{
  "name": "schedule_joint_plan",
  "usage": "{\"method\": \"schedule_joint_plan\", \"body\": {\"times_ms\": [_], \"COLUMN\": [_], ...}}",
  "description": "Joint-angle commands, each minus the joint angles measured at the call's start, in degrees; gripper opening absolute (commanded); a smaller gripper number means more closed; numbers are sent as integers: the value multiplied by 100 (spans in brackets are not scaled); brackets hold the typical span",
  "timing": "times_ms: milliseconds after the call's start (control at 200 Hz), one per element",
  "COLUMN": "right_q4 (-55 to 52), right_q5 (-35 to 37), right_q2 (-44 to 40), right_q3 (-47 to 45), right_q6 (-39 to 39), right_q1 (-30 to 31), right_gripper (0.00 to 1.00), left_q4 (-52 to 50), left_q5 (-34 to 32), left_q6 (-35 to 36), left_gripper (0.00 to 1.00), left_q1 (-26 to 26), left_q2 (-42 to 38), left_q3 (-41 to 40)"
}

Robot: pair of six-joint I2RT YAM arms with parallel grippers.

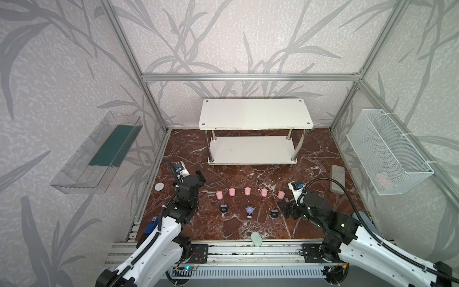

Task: Organize plastic toys on shelves
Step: Pick up the plastic toy from the bottom-center of the table.

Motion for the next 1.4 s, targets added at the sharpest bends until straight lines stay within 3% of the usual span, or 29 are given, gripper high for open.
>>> {"method": "schedule_joint_plan", "body": {"times_ms": [0,245,880,1395], "right_q4": [-371,-204,750,1442], "right_q5": [-128,-362,-289,45], "right_q2": [46,29,875,1761], "right_q3": [58,-207,-687,-696], "right_q6": [302,541,636,504], "right_q1": [465,935,1035,1044], "right_gripper": [92,92,92,82], "left_q4": [136,169,364,499], "left_q5": [-27,-6,155,183], "left_q6": [-117,-152,-187,-158], "left_gripper": [82,82,83,83], "left_q1": [-18,-18,-18,-18], "left_q2": [31,-60,181,422], "left_q3": [68,10,-3,58]}}
